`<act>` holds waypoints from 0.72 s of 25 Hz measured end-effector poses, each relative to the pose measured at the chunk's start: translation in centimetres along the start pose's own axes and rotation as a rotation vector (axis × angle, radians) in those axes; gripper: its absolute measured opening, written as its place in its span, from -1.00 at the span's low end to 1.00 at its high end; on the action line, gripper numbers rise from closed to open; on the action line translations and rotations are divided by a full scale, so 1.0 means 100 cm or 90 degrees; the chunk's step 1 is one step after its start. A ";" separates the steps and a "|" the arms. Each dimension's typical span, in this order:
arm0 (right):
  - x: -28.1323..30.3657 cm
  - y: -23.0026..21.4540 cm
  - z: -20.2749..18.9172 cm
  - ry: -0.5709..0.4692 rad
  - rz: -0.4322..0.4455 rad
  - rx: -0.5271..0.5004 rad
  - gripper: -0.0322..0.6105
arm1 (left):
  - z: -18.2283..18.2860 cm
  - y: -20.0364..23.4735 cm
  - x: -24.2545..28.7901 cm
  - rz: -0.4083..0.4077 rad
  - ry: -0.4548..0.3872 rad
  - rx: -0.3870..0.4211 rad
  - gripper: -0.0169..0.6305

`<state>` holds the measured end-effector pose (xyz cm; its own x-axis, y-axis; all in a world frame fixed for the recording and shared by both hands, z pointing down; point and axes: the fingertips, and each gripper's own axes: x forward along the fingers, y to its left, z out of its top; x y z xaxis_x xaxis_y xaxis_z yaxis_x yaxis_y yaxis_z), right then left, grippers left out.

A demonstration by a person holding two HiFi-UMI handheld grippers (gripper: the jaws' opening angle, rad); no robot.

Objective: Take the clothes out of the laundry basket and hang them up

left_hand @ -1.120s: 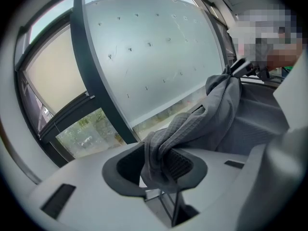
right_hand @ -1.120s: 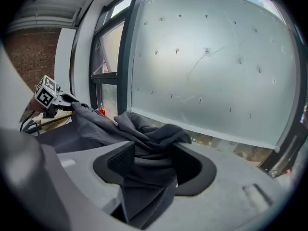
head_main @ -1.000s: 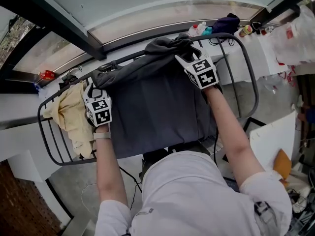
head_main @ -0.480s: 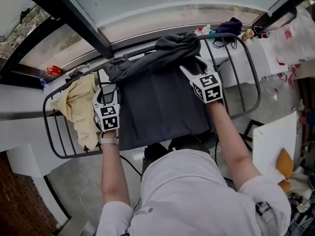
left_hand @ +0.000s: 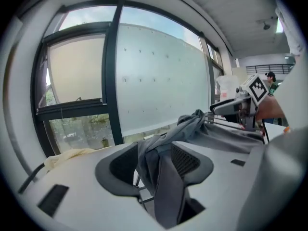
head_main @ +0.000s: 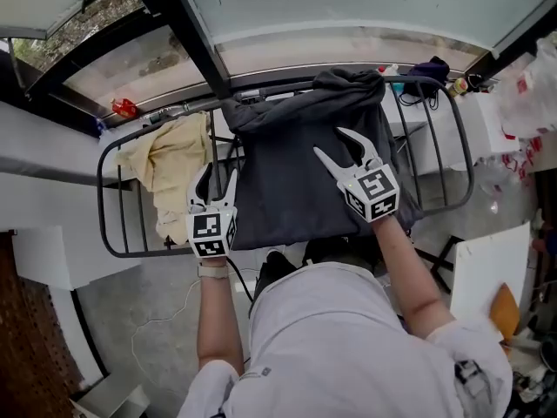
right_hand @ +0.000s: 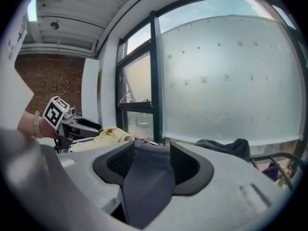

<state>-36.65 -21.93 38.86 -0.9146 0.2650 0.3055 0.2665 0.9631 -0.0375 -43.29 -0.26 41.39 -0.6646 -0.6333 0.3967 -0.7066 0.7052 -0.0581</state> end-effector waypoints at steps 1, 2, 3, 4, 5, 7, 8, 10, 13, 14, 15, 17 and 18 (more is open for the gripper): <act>0.000 0.013 0.006 -0.011 0.016 -0.007 -0.17 | 0.005 0.000 -0.010 0.001 -0.019 -0.012 -0.28; 0.000 0.026 0.011 -0.022 0.033 -0.016 -0.19 | 0.009 0.001 -0.020 0.002 -0.039 -0.023 -0.28; 0.000 0.038 0.016 -0.032 0.049 -0.025 -0.22 | 0.014 0.001 -0.030 0.005 -0.058 -0.030 -0.28; -0.001 0.050 0.021 -0.042 0.063 -0.033 -0.27 | 0.018 0.002 -0.039 0.007 -0.076 -0.036 -0.30; -0.002 0.061 0.026 -0.052 0.075 -0.039 -0.31 | 0.022 0.002 -0.048 0.009 -0.093 -0.041 -0.34; -0.004 0.080 0.034 -0.070 0.094 -0.045 -0.40 | 0.030 0.003 -0.064 0.010 -0.120 -0.045 -0.38; -0.005 0.088 0.038 -0.079 0.102 -0.048 -0.44 | 0.034 0.004 -0.071 0.013 -0.132 -0.045 -0.43; -0.006 0.100 0.046 -0.095 0.114 -0.052 -0.53 | 0.040 0.008 -0.082 0.024 -0.151 -0.047 -0.51; -0.007 0.116 0.050 -0.106 0.132 -0.063 -0.70 | 0.045 0.011 -0.097 0.035 -0.171 -0.048 -0.64; -0.007 0.120 0.051 -0.108 0.138 -0.068 -0.74 | 0.046 0.012 -0.101 0.037 -0.176 -0.047 -0.71; -0.006 0.125 0.052 -0.110 0.144 -0.072 -0.78 | 0.047 0.013 -0.105 0.039 -0.179 -0.047 -0.76; -0.005 0.134 0.055 -0.116 0.157 -0.078 -0.81 | 0.047 0.016 -0.113 0.045 -0.184 -0.046 -0.83; -0.005 0.138 0.057 -0.118 0.162 -0.079 -0.81 | 0.048 0.018 -0.116 0.051 -0.186 -0.046 -0.87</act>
<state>-34.25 -8.53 32.80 -0.8510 0.5108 0.1223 0.5175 0.8551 0.0298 -38.00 6.88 32.31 -0.7662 -0.6325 0.1133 -0.6373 0.7705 -0.0089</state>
